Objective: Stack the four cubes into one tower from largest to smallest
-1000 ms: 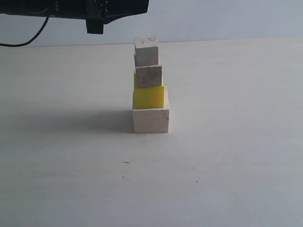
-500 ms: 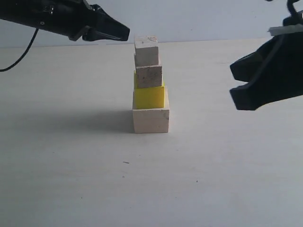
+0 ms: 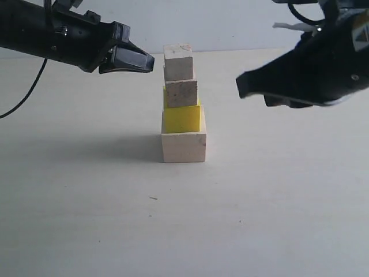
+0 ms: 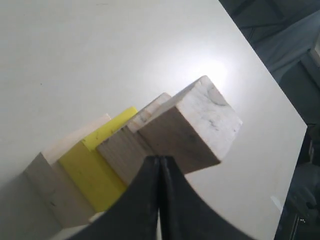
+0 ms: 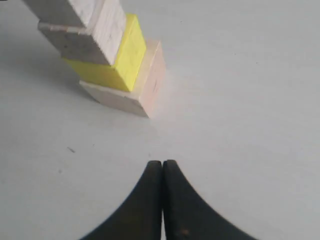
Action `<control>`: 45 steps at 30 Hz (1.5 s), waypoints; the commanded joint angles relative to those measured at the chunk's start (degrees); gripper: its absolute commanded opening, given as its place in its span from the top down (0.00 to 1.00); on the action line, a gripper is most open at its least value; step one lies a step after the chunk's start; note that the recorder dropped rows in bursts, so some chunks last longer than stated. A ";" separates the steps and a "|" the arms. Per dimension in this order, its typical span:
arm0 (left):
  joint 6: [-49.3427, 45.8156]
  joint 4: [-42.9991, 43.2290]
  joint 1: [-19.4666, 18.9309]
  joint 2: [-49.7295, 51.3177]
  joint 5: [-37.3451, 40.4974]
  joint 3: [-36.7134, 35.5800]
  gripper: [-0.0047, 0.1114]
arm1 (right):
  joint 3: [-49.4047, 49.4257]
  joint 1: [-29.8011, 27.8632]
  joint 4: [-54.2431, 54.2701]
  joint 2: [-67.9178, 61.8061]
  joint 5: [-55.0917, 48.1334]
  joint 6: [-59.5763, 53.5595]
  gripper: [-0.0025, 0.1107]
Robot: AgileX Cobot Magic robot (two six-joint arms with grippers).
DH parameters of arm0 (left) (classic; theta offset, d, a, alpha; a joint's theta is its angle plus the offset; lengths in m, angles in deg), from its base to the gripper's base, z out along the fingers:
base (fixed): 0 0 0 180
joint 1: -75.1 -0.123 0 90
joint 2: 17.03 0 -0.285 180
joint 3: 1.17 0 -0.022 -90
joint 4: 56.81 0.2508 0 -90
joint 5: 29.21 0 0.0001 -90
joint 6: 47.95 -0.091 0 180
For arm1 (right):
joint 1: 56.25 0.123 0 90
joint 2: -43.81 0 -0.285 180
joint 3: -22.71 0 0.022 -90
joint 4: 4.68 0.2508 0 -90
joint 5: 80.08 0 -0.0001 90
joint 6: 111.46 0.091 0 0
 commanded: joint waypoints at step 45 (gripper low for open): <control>3.69 -4.89 2.69 0.97 -5.25 -0.10 0.96 | -20.71 -23.22 65.16 -31.43 -13.29 -54.84 0.98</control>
